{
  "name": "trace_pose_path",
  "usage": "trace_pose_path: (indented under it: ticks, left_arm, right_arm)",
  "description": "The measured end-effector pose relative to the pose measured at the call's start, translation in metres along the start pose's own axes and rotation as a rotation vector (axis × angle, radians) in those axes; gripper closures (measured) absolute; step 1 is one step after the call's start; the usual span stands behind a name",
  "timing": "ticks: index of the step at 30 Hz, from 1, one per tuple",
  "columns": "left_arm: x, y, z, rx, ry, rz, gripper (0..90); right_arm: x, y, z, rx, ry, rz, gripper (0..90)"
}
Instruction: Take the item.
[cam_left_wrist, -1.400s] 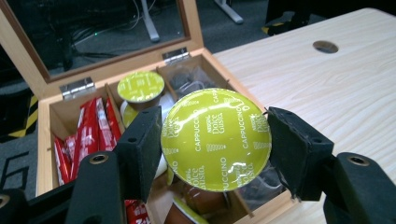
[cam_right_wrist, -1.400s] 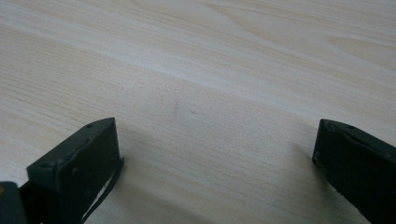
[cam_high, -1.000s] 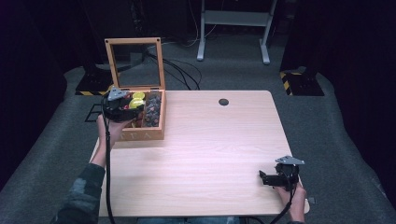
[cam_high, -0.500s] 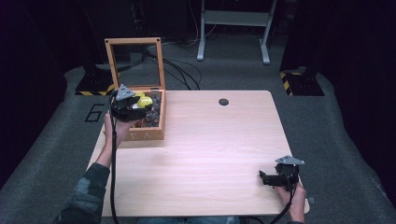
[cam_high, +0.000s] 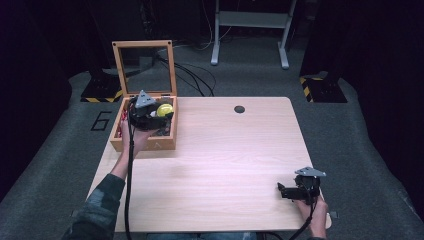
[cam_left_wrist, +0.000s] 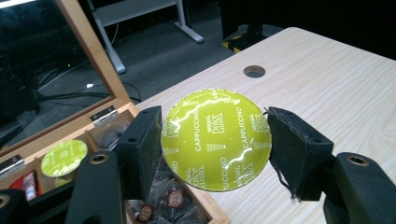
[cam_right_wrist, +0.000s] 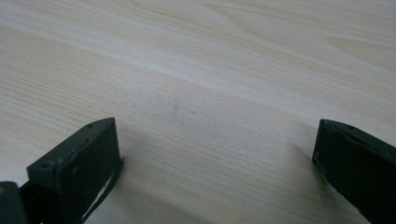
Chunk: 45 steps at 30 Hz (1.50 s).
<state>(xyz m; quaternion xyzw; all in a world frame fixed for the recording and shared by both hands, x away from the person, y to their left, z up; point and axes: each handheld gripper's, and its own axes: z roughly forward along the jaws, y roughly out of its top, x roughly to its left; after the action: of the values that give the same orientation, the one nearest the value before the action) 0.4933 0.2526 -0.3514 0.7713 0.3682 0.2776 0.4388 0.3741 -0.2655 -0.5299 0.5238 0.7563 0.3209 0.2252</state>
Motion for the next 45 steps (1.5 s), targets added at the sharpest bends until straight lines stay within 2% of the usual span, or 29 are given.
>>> trace_pose_path:
  ticks: [13,19,35,45]
  left_arm:
    - [-0.019,0.006,0.016,0.008,-0.04,0.02,37.7]
    - [-0.027,0.008,0.022,0.001,-0.047,0.022,37.7]
    - [-0.039,0.014,0.035,0.013,-0.075,0.041,37.7]
    - [-0.047,0.014,0.046,0.019,-0.077,0.049,37.7]
  right_arm:
    - [-0.001,0.0,0.0,0.002,-0.003,-0.013,0.0]
    - [0.001,0.0,0.0,-0.003,-0.005,-0.004,0.2]
    - [0.0,0.0,0.0,0.0,-0.004,-0.01,0.3]
    - [0.0,0.0,-0.001,-0.001,-0.003,-0.01,0.4]
